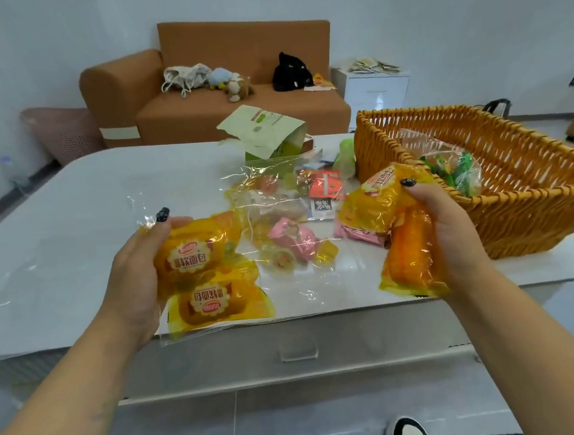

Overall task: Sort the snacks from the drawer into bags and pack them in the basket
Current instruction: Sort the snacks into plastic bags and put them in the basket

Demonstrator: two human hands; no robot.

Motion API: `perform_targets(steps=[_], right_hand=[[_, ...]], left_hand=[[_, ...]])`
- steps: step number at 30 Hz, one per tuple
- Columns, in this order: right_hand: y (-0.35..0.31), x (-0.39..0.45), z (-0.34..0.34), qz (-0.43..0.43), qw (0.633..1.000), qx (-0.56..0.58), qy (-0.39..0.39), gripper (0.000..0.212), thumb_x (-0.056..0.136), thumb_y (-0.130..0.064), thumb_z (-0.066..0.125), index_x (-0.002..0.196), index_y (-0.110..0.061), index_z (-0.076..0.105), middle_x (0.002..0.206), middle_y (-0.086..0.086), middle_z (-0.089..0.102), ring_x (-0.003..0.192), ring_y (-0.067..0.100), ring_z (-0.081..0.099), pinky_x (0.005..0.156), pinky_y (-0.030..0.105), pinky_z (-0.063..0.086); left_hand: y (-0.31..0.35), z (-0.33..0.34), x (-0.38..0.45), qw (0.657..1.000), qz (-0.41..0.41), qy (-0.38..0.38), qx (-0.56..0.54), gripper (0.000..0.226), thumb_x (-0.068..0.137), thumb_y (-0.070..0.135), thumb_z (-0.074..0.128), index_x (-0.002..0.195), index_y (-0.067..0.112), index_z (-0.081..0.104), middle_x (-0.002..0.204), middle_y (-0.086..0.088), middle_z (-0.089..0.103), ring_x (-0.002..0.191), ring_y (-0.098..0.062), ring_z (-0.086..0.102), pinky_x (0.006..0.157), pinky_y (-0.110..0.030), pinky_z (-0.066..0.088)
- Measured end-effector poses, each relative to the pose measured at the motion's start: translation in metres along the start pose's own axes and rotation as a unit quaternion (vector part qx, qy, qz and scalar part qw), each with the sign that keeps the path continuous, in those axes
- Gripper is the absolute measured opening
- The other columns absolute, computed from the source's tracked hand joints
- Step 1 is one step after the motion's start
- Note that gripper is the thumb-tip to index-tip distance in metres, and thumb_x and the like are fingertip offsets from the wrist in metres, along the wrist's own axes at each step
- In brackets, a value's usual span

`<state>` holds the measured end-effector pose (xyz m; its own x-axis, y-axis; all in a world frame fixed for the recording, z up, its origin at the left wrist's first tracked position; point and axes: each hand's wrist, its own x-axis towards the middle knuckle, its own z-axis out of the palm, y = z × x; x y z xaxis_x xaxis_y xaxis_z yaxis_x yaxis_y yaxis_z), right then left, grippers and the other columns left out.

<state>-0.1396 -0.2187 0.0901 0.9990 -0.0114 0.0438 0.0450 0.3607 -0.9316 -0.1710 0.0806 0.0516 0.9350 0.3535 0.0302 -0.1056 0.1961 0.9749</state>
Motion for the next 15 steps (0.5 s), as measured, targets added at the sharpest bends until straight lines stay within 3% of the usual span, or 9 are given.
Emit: perform_targets(steps=[6,8,11,15], right_hand=[[0.005,-0.001,0.002,0.011,0.993,-0.093,0.077,0.020,0.090,-0.034,0.059,0.102,-0.018,0.061,0.080,0.001,0.066,0.061,0.014,0.067,0.054,0.028,0.052],[0.004,-0.004,0.002,0.007,0.987,-0.120,0.103,0.016,0.089,-0.035,0.061,0.097,-0.022,0.061,0.083,-0.003,0.065,0.068,0.011,0.065,0.053,0.025,0.050],[-0.002,-0.005,0.000,0.010,0.981,-0.138,0.133,0.014,0.087,-0.038,0.065,0.085,-0.025,0.059,0.089,-0.003,0.063,0.080,0.014,0.061,0.065,0.030,0.051],[-0.008,-0.005,-0.004,0.028,0.983,-0.129,0.131,0.019,0.082,-0.041,0.069,0.091,-0.026,0.062,0.102,0.007,0.068,0.092,0.027,0.067,0.073,0.038,0.053]], left_hand=[[0.003,-0.006,0.001,0.999,0.039,0.020,0.005,0.027,0.101,0.032,0.044,0.098,0.023,0.069,0.090,0.003,0.073,0.078,-0.013,0.071,0.060,-0.026,0.058],[0.003,-0.006,-0.001,0.998,0.048,0.029,0.009,0.028,0.102,0.032,0.043,0.098,0.023,0.069,0.091,0.004,0.073,0.081,-0.013,0.071,0.062,-0.026,0.058],[0.003,-0.005,-0.005,0.996,0.068,0.048,0.020,0.026,0.102,0.033,0.044,0.099,0.024,0.068,0.096,0.004,0.072,0.088,-0.015,0.069,0.067,-0.027,0.057],[0.005,-0.003,-0.008,0.996,0.081,0.045,0.016,0.025,0.097,0.041,0.048,0.097,0.025,0.068,0.092,0.007,0.072,0.085,-0.013,0.069,0.063,-0.022,0.058]])
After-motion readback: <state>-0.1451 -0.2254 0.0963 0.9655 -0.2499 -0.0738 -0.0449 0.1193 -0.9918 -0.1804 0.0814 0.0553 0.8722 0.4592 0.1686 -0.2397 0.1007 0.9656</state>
